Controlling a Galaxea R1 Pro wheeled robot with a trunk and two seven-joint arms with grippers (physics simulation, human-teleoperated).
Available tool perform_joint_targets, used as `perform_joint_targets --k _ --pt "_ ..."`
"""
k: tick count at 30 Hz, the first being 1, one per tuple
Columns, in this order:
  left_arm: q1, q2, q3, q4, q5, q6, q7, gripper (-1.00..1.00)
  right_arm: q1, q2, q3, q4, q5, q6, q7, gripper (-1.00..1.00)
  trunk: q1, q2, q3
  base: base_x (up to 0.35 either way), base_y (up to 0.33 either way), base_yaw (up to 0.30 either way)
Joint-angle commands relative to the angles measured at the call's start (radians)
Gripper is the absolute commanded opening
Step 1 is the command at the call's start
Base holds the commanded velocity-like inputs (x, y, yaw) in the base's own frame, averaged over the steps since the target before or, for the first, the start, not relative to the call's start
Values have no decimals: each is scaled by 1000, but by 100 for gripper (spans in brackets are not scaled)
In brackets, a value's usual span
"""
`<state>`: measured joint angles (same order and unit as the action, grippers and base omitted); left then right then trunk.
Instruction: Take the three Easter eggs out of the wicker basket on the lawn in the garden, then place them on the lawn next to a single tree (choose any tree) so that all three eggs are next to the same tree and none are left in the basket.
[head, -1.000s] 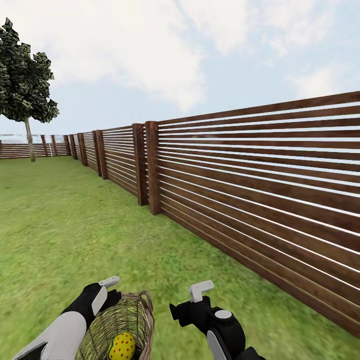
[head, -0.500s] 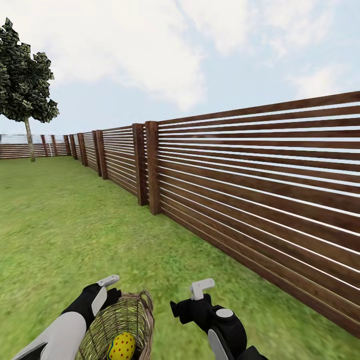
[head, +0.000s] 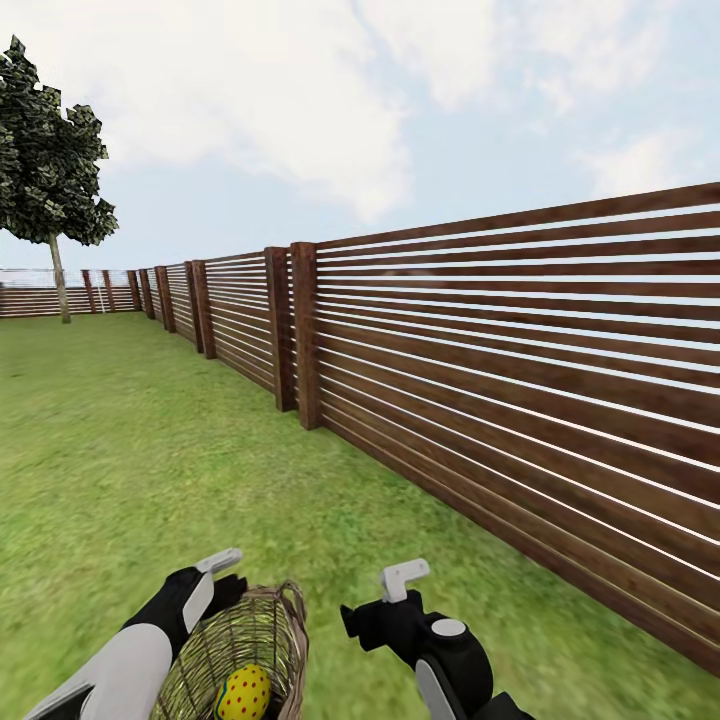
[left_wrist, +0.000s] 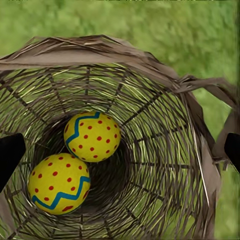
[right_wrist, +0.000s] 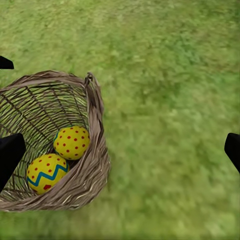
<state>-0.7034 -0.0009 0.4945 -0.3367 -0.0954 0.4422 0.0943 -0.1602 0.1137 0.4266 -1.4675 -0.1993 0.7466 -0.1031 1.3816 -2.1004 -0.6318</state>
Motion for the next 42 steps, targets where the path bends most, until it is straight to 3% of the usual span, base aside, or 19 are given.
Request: perform_joint_targets --k 1,42 --pt "-1 -1 6 -2 -10 5 -5 100 -1 0 1 -1 -10 4 -10 100 0 -1 -1 0 0 0" --pt "0 13 6 -1 -10 4 -4 100 -1 0 0 2 -11 2 -10 100 157 -288 -130 0 0 0"
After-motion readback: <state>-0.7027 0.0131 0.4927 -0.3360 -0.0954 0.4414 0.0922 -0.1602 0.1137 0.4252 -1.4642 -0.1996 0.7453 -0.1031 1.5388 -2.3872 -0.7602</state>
